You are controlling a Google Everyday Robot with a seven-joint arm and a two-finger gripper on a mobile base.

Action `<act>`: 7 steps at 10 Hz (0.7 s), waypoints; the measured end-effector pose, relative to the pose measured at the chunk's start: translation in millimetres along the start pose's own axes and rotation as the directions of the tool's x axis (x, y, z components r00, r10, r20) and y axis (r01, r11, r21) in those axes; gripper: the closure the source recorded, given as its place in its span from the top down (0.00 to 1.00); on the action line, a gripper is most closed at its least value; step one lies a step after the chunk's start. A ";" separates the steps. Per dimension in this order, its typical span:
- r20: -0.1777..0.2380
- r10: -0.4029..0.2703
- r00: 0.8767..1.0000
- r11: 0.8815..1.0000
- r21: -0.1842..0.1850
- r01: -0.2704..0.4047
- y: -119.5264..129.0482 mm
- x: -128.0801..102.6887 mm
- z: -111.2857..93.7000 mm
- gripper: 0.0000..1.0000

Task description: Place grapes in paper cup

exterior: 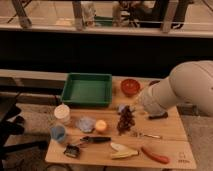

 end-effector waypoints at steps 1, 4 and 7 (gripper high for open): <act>0.001 -0.006 1.000 1.000 0.000 0.006 -2.2 -0.6 1.6 0.00; 0.022 -0.027 0.999 0.999 0.030 0.026 -6.5 -0.7 -2.6 0.00; 0.071 -0.091 0.993 0.992 0.092 0.085 -46.8 -27.8 6.7 0.00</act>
